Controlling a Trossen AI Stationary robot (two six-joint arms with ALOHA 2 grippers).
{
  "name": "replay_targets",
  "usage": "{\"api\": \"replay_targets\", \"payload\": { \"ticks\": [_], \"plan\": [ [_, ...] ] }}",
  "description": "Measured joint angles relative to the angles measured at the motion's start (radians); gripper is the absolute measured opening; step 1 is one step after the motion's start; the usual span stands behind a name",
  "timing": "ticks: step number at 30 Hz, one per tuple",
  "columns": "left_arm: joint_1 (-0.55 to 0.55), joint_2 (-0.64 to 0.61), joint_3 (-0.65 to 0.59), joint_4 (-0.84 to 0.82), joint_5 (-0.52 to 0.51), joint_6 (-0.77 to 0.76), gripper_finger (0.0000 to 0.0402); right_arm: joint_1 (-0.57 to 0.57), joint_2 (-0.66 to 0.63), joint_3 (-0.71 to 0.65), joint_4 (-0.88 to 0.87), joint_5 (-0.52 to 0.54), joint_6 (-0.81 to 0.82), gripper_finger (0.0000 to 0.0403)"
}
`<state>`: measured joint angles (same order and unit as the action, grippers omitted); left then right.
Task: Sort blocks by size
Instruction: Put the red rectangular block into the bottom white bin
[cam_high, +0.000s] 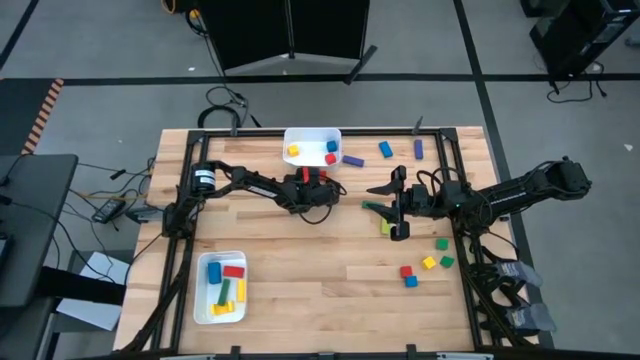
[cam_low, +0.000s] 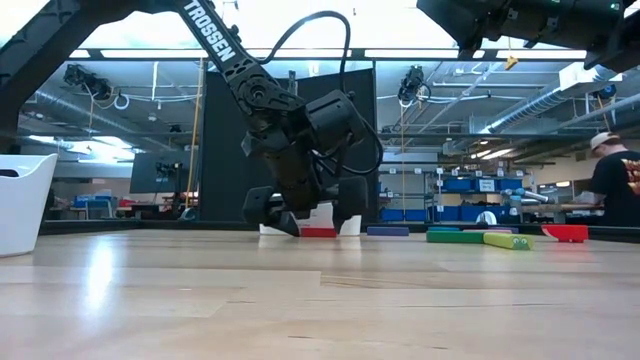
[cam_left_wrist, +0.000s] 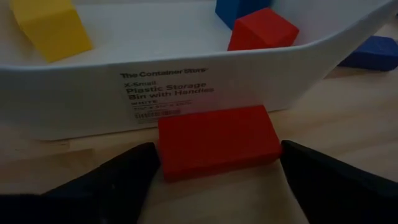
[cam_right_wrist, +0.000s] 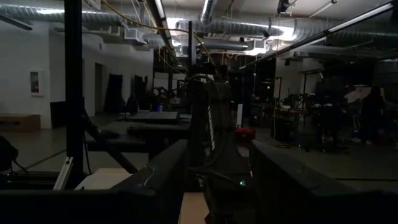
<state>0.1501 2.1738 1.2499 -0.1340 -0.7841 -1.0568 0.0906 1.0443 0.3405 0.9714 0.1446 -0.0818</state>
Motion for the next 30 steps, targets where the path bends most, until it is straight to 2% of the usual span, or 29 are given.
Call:
{"api": "replay_targets", "payload": {
  "ticks": [8, 21, 30],
  "plan": [
    [-0.006, 0.000, 0.000, -0.004, -0.002, -0.005, 0.0281, 0.000, 0.000, 0.000, 0.000, 0.000, 0.000, 0.0183],
    [-0.056, -0.012, -0.002, 0.000, -0.018, -0.005, 0.0281, 0.000, 0.000, 0.000, 0.000, 0.000, 0.000, 0.0183],
    [-0.140, -0.083, -0.006, -0.048, 0.060, 0.014, 0.0281, 0.000, 0.000, 0.000, -0.001, 0.000, 0.000, 0.0183]
  ]
}}
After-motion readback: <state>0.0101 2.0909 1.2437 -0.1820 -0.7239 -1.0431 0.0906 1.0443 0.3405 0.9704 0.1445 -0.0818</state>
